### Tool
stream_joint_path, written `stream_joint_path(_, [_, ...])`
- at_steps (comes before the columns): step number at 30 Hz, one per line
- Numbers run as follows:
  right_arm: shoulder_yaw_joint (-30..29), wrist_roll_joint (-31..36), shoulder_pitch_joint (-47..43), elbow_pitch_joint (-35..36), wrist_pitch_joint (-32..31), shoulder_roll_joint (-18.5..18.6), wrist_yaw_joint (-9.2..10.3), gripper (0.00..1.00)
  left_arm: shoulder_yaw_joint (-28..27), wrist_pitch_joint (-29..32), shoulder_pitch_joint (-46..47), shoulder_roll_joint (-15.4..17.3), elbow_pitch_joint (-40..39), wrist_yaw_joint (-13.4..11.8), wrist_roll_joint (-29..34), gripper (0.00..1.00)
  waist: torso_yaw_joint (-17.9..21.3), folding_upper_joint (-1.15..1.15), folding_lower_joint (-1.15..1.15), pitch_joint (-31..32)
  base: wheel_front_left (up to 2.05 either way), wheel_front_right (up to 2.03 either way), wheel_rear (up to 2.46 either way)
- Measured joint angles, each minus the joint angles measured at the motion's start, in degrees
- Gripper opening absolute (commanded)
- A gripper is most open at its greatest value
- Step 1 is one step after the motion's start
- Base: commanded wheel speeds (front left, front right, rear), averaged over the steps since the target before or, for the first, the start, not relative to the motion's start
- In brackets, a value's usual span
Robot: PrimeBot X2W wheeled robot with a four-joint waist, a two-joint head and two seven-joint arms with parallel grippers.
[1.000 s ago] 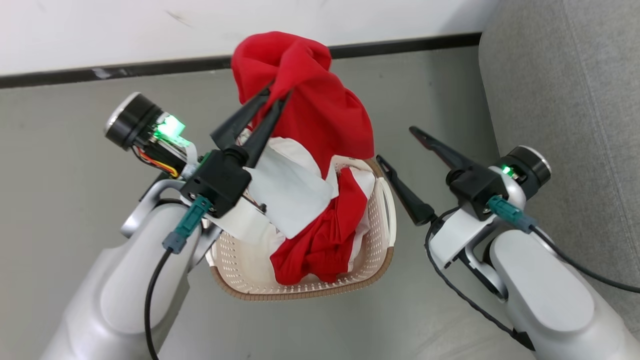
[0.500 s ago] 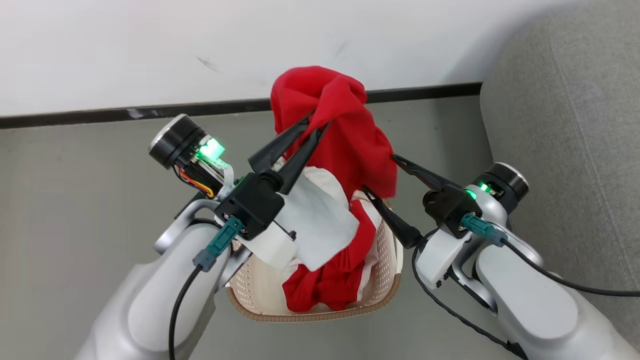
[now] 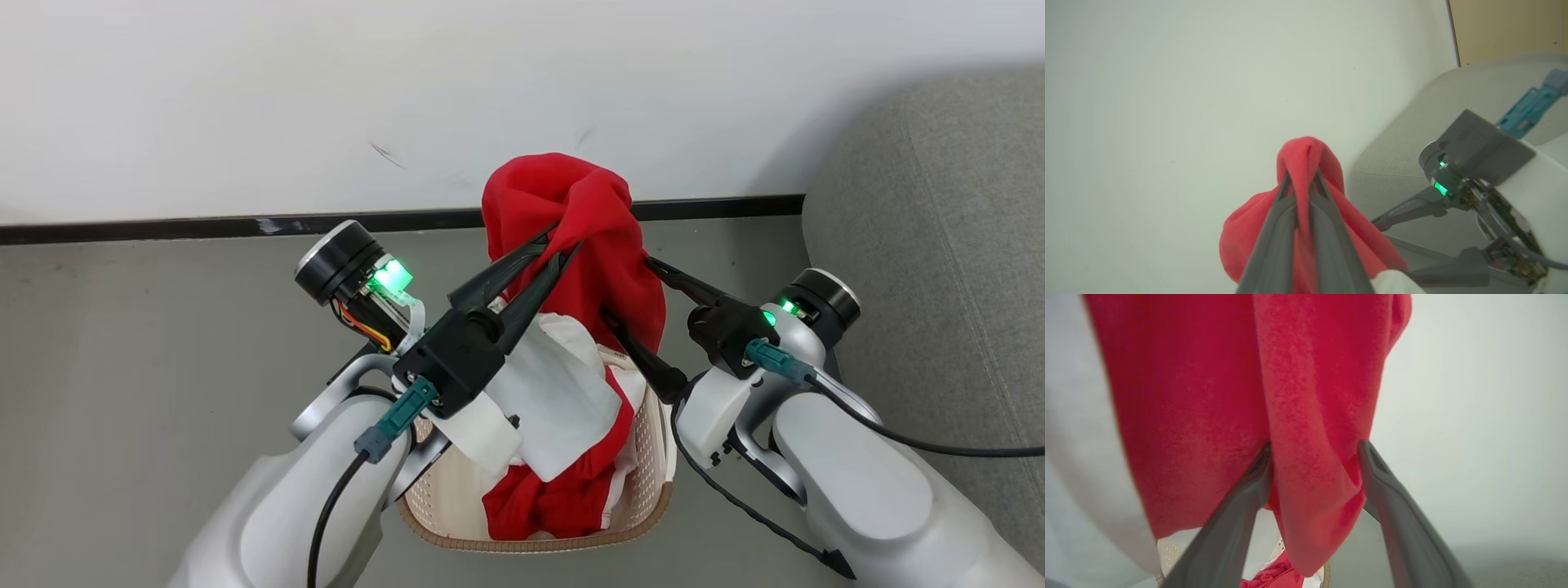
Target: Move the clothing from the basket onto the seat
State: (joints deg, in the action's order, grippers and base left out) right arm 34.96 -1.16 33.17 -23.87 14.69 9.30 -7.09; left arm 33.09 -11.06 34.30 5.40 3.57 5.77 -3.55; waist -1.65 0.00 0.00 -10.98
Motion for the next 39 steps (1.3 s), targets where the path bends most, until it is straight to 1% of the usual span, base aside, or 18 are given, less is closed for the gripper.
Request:
stream_joint_path(7, [0.16, -1.36, 0.07, -2.56, 0.0, -0.46, 0.0, 1.0, 1.19, 0.75, -1.27, -0.41, -0.44, 0.02, -1.04, 0.0, -1.35, 0.0, 0.0, 1.89, 0.0, 0.0, 0.0])
stream_joint_path(8, [0.23, -1.38, 0.07, -2.79, 0.01, -0.48, 0.0, 0.88, 1.3, 0.91, -1.39, -0.45, -0.46, 0.02, -1.15, 0.0, -1.53, 0.0, 0.0, 2.13, 0.0, 0.0, 0.0])
stream_joint_path(9, [0.29, -1.45, 0.07, -2.98, 0.0, -0.51, 0.0, 0.6, 1.4, 0.91, -1.6, -0.49, -0.51, 0.02, -1.4, 0.0, -1.71, 0.0, 0.0, 2.37, 0.0, 0.0, 0.0])
stream_joint_path(10, [0.32, -1.56, 0.07, -3.11, 0.0, -0.53, 0.0, 0.39, 1.49, 0.92, -1.83, -0.49, -0.57, 0.03, -1.48, 0.0, -1.88, 0.0, 0.0, 2.61, 0.0, 0.0, 0.0])
stream_joint_path(12, [0.36, -1.88, 0.06, -3.45, 0.01, -0.57, 0.0, 0.19, 1.66, 1.01, -2.1, -0.56, -0.71, 0.19, -1.58, 0.0, -2.19, 0.0, 0.0, 3.07, 0.0, 0.0, 0.0])
stream_joint_path(13, [0.36, -1.88, 0.05, -3.6, 0.01, -0.56, 0.0, 0.0, 1.69, 1.22, -2.14, -0.64, -0.76, 0.19, -1.91, 0.0, -2.34, 0.0, 0.0, 3.28, 0.0, 0.0, 0.0])
stream_joint_path(16, [-0.23, -2.93, -0.1, -3.63, 0.0, -0.48, 0.0, 0.0, 1.32, 1.41, -2.95, -1.12, -0.63, 0.19, -4.1, 0.0, -2.85, 0.0, 0.0, 4.13, 0.0, 0.0, 0.0])
stream_joint_path(19, [-1.22, -3.57, -0.49, -3.54, 0.0, -0.13, 0.0, 0.0, 0.53, 1.42, -4.53, -1.11, 0.46, 0.18, -4.72, 0.0, -3.11, 0.0, 0.0, 4.7, 0.0, 0.0, 0.0])
stream_joint_path(23, [-2.03, -4.58, -2.29, -3.0, 0.01, 0.22, 0.0, 0.0, -0.76, 1.88, -5.9, -0.23, 2.14, -0.13, -4.99, 0.0, -3.13, 0.0, 0.0, 5.37, 0.0, 0.0, 0.0])
stream_joint_path(28, [-3.25, -6.24, -4.08, -1.74, 0.0, 0.29, -0.05, 0.0, -2.46, 1.92, -7.84, 0.16, 3.05, -1.26, -5.7, 0.0, -2.54, 0.0, 0.0, 5.76, 0.0, 0.0, 0.0])
stream_joint_path(29, [-3.8, -6.48, -4.25, -1.25, 0.0, 0.34, -0.05, 0.0, -2.63, 1.91, -8.09, 0.05, 3.22, -1.44, -5.99, 0.16, -2.39, 0.0, 0.0, 5.8, 0.0, 0.0, 0.0])
stream_joint_path(30, [-4.56, -6.65, -4.5, -0.7, 0.0, 0.37, -0.05, 0.0, -2.78, 1.89, -8.26, -0.05, 3.31, -1.58, -6.54, 0.36, -2.23, 0.0, 0.0, 5.84, 0.0, 0.0, 0.0])
stream_joint_path(31, [-4.56, -6.65, -4.5, -0.7, 0.0, 0.37, -0.05, 0.0, -2.78, 1.89, -8.26, -0.05, 3.31, -1.58, -6.54, 0.46, -2.23, 0.0, 0.0, 5.84, 0.0, 0.0, 0.0])
stream_joint_path(32, [-5.17, -6.95, -4.7, -0.23, 0.0, 0.38, -0.05, 0.0, -3.0, 1.89, -8.5, -0.13, 3.37, -1.6, -7.03, 0.89, -2.07, 0.0, 0.0, 5.88, 0.0, 0.0, 0.0])
stream_joint_path(33, [-5.8, -7.06, -4.81, 0.19, 0.0, 0.38, -0.05, 0.0, -3.15, 1.81, -8.83, -0.16, 3.44, -1.63, -7.25, 1.0, -1.9, 0.0, 0.0, 5.92, 0.0, 0.0, 0.0])
stream_joint_path(39, [-10.29, -7.35, -4.83, 3.23, 0.0, 1.72, -0.05, 0.0, -3.71, 0.6, -10.32, -0.4, 3.68, -2.09, -8.53, 1.0, -0.75, 0.0, 0.0, 6.1, 0.0, 0.0, 0.0])
